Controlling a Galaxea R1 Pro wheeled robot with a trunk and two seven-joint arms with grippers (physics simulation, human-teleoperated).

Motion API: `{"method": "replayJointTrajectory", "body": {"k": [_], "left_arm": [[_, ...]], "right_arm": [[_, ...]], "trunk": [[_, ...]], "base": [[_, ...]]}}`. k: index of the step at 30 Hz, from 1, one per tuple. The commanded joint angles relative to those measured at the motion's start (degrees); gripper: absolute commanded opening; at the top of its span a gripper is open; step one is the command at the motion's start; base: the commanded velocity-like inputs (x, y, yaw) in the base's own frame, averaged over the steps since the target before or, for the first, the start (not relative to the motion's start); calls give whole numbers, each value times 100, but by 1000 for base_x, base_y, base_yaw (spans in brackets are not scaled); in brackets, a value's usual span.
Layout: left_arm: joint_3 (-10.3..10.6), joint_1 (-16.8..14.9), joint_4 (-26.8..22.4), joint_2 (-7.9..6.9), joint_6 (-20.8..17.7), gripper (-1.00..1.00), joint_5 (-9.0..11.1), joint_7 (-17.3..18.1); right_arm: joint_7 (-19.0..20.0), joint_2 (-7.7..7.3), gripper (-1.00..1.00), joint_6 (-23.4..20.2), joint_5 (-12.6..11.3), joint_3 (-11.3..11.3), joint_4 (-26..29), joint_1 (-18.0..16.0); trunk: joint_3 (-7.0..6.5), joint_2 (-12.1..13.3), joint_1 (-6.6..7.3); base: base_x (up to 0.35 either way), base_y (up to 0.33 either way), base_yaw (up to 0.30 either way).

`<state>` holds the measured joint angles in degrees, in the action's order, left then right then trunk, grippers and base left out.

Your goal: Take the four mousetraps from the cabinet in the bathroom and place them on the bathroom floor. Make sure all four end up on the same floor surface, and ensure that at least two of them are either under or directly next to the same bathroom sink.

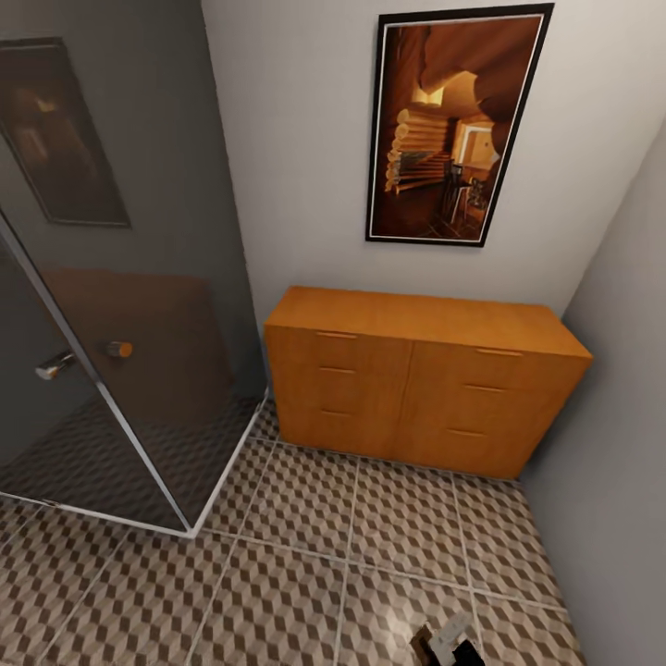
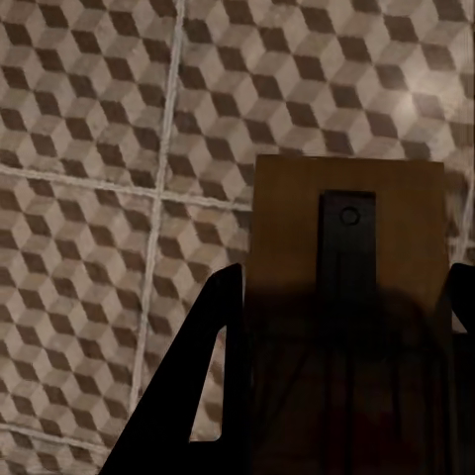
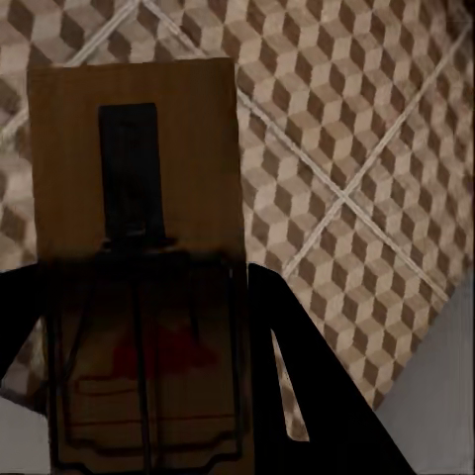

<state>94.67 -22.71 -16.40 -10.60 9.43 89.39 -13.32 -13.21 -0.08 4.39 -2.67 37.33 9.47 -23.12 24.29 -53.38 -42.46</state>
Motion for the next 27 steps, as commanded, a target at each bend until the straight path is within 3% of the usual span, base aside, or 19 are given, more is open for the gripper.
{"method": "replayJointTrajectory", "body": {"k": [1,4,9,12,27], "left_arm": [[0,8,11,-11,14,-100,92,-15],[-1,18,142,-25,108,-100,590,-10],[-1,22,312,-24,159,-100,1046,-6],[-1,21,336,-22,164,-100,1099,-5],[5,25,302,5,162,-100,1100,4]], "right_arm": [[-278,31,-100,16,-194,-241,1,0],[-879,96,-100,44,-610,-723,-9,0],[-1096,249,-100,371,-771,-892,-136,9],[-1116,284,-100,609,-769,-909,-348,14],[-1113,315,-100,650,-789,-910,-514,18]], "trunk": [[0,0,0],[0,0,0],[0,0,0],[0,0,0],[0,0,0]], "base": [[0,0,292],[0,0,292],[0,0,292],[0,0,292],[0,0,292]]}}
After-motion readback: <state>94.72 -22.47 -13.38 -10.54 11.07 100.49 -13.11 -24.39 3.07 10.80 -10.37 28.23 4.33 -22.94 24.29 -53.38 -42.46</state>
